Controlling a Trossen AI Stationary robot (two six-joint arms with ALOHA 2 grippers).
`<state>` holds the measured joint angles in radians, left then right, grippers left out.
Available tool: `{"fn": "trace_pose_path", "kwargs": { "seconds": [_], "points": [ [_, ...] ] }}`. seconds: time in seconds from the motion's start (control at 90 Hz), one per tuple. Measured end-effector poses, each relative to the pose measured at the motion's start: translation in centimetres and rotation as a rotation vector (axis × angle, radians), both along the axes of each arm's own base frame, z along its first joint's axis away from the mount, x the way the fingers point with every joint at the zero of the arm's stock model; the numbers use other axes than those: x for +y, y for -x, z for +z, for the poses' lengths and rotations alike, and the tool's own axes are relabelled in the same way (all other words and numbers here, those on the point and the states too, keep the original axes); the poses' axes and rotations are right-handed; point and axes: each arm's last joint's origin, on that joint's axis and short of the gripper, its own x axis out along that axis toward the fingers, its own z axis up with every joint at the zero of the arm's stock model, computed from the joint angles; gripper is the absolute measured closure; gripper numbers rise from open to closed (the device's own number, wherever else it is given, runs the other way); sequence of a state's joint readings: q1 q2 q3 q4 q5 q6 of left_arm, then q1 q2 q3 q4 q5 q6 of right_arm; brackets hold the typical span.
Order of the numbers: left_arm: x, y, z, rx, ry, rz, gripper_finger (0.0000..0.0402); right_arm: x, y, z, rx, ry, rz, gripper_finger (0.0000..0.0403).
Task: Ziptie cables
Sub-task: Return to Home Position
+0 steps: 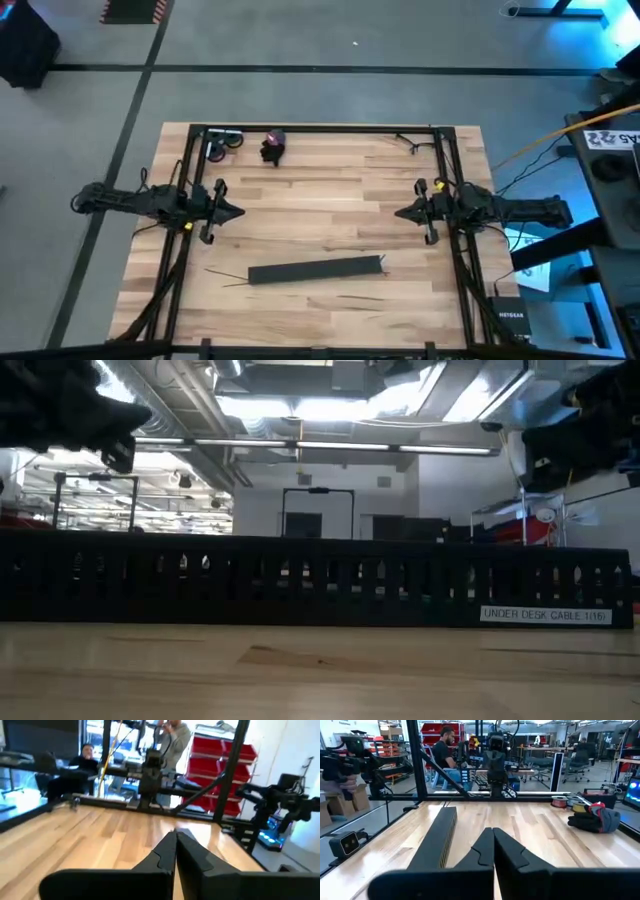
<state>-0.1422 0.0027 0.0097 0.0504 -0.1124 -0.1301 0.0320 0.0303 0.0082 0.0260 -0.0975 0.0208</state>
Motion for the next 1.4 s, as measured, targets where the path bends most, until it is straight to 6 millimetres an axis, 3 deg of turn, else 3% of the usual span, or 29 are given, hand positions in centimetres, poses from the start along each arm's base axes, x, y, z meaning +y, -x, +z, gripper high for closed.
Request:
{"fn": "trace_pose_path", "kwargs": {
  "seconds": [1.4],
  "points": [
    [-0.01, -0.03, -0.27, 0.026, -0.037, -0.002, 0.0396, 0.00, 0.00, -0.01, 0.000, 0.000, 0.000, 0.0403]
  ]
}}
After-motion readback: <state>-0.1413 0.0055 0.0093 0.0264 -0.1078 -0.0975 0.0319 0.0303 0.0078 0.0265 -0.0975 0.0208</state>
